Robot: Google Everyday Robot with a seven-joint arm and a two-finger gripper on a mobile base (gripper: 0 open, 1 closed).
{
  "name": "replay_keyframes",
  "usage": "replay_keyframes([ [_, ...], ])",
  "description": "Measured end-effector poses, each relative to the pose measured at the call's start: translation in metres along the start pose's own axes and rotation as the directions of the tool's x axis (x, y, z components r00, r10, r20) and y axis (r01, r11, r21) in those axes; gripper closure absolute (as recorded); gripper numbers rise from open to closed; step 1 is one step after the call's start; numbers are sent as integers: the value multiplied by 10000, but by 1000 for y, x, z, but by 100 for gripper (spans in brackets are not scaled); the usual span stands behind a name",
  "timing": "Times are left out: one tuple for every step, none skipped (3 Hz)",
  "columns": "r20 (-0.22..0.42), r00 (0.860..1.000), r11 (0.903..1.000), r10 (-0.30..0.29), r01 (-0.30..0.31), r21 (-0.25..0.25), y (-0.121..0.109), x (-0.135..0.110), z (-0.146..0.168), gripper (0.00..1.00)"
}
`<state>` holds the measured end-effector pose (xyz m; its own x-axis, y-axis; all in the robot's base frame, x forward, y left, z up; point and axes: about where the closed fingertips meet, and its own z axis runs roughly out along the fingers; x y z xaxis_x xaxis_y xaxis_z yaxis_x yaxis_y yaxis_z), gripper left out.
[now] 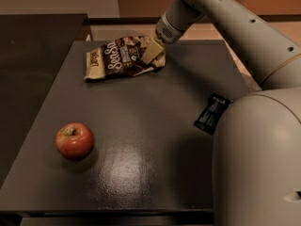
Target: Pick brown chip bag
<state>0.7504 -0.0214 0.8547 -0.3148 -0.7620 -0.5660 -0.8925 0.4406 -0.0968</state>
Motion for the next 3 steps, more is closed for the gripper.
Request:
replay_keyframes([
  [285,9993,9994,-245,252,-242,8,-10,-8,65],
  [524,9974,9980,-488,508,-371,17,-20,-25,87],
  [855,9937,9961,-724,764,-436,25,-35,-57,100],
])
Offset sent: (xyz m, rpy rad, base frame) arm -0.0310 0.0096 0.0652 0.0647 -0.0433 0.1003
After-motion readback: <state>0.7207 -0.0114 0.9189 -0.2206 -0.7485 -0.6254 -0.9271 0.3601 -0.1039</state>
